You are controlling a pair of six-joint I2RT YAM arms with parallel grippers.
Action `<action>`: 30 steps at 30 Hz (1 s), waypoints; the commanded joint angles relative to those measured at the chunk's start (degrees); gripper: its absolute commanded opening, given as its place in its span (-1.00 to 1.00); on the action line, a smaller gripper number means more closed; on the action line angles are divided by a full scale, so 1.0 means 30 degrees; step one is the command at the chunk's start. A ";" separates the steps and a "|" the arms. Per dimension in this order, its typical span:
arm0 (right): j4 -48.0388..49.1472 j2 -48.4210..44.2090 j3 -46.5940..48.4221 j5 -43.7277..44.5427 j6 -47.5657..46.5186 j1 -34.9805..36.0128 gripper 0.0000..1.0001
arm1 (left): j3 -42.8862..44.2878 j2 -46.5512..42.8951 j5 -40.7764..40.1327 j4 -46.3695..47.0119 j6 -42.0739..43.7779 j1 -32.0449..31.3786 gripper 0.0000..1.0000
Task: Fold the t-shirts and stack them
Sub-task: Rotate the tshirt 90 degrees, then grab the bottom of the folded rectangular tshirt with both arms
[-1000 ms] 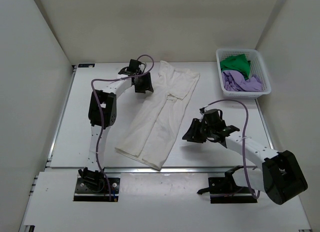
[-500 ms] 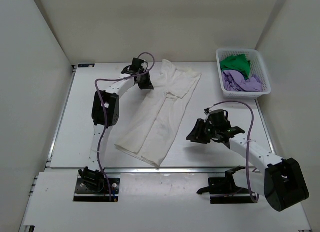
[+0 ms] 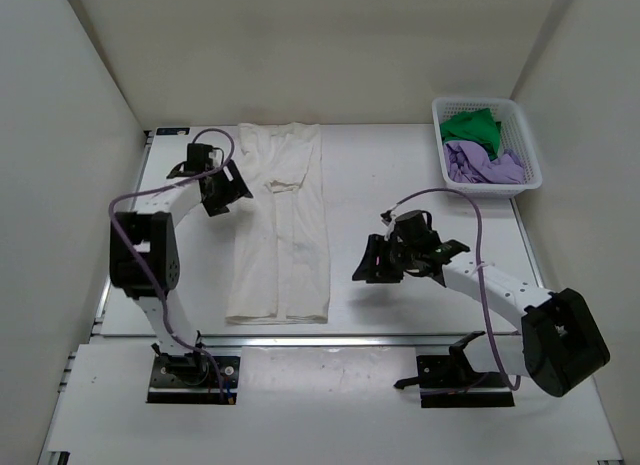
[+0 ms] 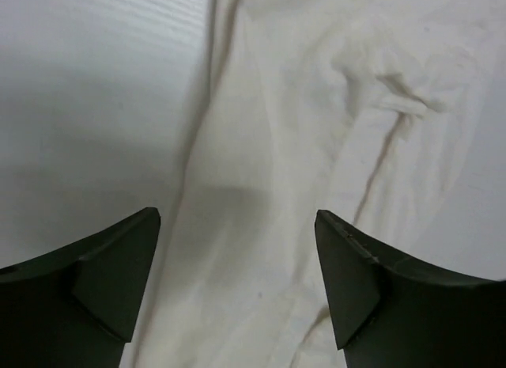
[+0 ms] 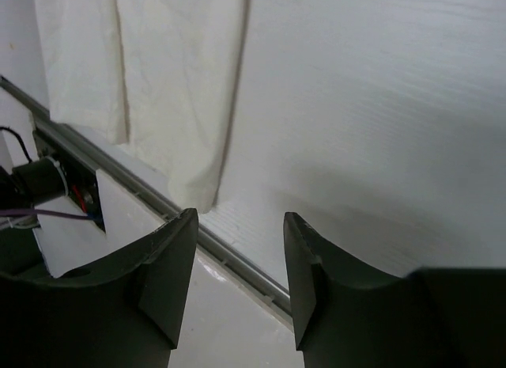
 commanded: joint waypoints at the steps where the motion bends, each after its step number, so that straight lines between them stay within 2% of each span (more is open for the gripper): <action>1: 0.1442 0.0470 0.0364 -0.0320 0.0657 0.1369 -0.10 | -0.1938 -0.4075 -0.0164 -0.0044 0.0053 0.0072 0.74; 8: 0.3963 0.1264 -0.1041 -0.1198 0.2592 0.4154 -0.04 | -0.7412 -0.9524 0.0070 -0.3939 -0.0005 -0.0367 0.33; 11: 0.5247 0.1468 -0.1860 -0.1228 0.3673 0.4769 0.01 | -0.9555 -1.2100 0.0715 -0.5580 -0.0123 -0.0395 0.31; 15: 0.7008 0.2228 -0.2652 -0.1285 0.4847 0.5152 0.06 | -1.1491 -1.4683 -0.0073 -0.7604 -0.1173 -0.1448 0.31; 25: 1.2136 0.5186 -0.4236 -0.2312 0.8099 0.5327 0.02 | -1.4570 -1.6738 -0.1012 -0.8425 -0.1705 -0.1627 0.35; 27: 1.2781 0.6006 -0.4062 -0.2399 0.8539 0.5415 -0.06 | -1.4921 -1.6740 -0.0808 -0.8455 -0.1733 -0.1801 0.38; 30: 1.3628 0.6829 -0.3856 -0.2575 0.8860 0.5357 -0.33 | -1.4865 -1.6769 -0.0660 -0.8571 -0.1821 -0.2065 0.36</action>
